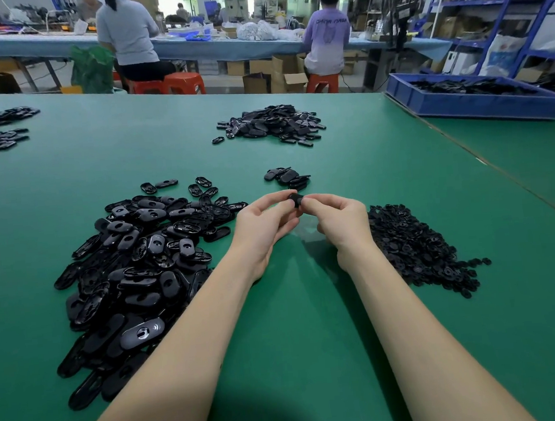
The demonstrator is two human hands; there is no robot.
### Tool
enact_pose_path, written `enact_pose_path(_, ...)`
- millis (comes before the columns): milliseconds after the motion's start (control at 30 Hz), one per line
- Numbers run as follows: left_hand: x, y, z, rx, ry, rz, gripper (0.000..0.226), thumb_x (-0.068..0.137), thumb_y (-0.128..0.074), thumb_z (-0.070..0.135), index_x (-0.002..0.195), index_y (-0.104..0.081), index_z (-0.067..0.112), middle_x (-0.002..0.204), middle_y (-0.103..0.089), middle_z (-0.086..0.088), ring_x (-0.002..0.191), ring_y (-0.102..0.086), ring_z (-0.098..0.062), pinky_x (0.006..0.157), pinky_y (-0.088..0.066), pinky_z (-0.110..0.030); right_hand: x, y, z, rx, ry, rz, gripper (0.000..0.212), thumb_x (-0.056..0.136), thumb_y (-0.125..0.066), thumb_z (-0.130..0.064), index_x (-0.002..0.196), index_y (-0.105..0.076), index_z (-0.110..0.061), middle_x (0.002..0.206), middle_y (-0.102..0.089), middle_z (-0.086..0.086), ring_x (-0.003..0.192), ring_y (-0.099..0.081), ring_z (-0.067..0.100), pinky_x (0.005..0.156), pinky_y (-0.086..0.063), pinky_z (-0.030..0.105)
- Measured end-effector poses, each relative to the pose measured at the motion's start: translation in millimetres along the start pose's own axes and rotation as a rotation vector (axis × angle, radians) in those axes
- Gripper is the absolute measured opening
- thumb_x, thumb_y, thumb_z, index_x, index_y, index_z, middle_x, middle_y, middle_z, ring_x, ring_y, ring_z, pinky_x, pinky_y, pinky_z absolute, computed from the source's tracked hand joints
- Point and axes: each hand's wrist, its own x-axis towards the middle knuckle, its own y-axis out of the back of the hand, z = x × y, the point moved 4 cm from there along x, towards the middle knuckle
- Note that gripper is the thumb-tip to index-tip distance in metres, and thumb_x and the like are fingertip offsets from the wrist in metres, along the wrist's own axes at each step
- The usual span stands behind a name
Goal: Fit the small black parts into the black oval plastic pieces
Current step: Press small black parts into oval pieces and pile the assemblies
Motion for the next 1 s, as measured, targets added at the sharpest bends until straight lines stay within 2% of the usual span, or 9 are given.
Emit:
enact_pose_path(133, -1, 0, -1, 0.036, -0.025, -0.018, 0.016, 0.095, -0.062, 0.001, 0.106, -0.07, 0.008, 0.099, -0.077, -0.012, 0.097, -0.075, -0.018, 0.079, -0.057, -0.019, 1, 1, 0, -0.014, -0.007, -0.004, 0.004, 0.082, -0.082, -0.022, 0.078, -0.079, -0.022, 0.075, -0.074, -0.009, 0.058, -0.051, 0.003, 0.062, -0.041, 0.019)
enact_pose_path(300, -1, 0, -1, 0.058, -0.031, -0.022, 0.016, 0.096, -0.061, 0.0, 0.105, -0.071, 0.009, 0.097, -0.076, -0.011, 0.091, -0.074, -0.015, 0.079, -0.057, -0.019, 0, 3, -3, -0.118, 0.013, -0.004, 0.014, 0.078, -0.085, -0.031, 0.083, -0.076, -0.023, 0.077, -0.073, -0.004, 0.046, -0.047, -0.003, 0.051, -0.038, 0.015)
enact_pose_path(433, 0, 0, 0, 0.063, -0.019, -0.037, 0.017, 0.096, -0.06, -0.001, 0.107, -0.07, 0.005, 0.097, -0.075, -0.014, 0.086, -0.074, -0.015, 0.08, -0.058, -0.02, -2, 9, -6, -0.139, -0.036, -0.065, 0.021, 0.077, -0.087, -0.034, 0.087, -0.069, -0.026, 0.073, -0.067, -0.006, 0.053, -0.048, 0.004, 0.05, -0.032, 0.02)
enact_pose_path(533, 1, 0, 0, 0.026, 0.004, -0.06, 0.017, 0.097, -0.056, -0.002, 0.107, -0.068, 0.003, 0.093, -0.076, -0.011, 0.084, -0.075, -0.018, 0.078, -0.059, -0.022, -2, 16, -7, -0.148, -0.094, -0.126, 0.027, 0.075, -0.089, -0.036, 0.093, -0.072, -0.026, 0.072, -0.061, -0.005, 0.048, -0.044, 0.006, 0.042, -0.029, 0.018)
enact_pose_path(633, 0, 0, 0, 0.007, 0.033, -0.093, 0.014, 0.097, -0.057, -0.002, 0.104, -0.067, 0.005, 0.089, -0.077, -0.009, 0.082, -0.075, -0.017, 0.075, -0.059, -0.021, -2, 16, -7, -0.115, -0.137, -0.175, 0.026, 0.072, -0.091, -0.035, 0.086, -0.072, -0.025, 0.067, -0.061, -0.01, 0.041, -0.043, 0.003, 0.039, -0.027, 0.017)
enact_pose_path(800, 0, 2, -1, -0.023, 0.051, -0.105, 0.011, 0.092, -0.065, -0.001, 0.097, -0.067, 0.008, 0.088, -0.077, -0.007, 0.08, -0.074, -0.013, 0.071, -0.056, -0.017, -1, 16, -7, -0.087, -0.112, -0.2, 0.023, 0.07, -0.091, -0.034, 0.083, -0.073, -0.025, 0.063, -0.064, -0.018, 0.044, -0.044, 0.005, 0.041, -0.027, 0.018)
enact_pose_path(1000, 1, 3, -1, 0.003, 0.044, -0.083, 0.017, 0.095, -0.059, -0.006, 0.099, -0.067, 0.008, 0.081, -0.074, -0.009, 0.073, -0.07, -0.015, 0.074, -0.058, -0.019, -2, 14, -12, -0.171, -0.03, -0.219, 0.009, 0.078, -0.083, -0.028, 0.08, -0.075, -0.026, 0.065, -0.065, -0.016, 0.044, -0.044, 0.006, 0.04, -0.03, 0.014)
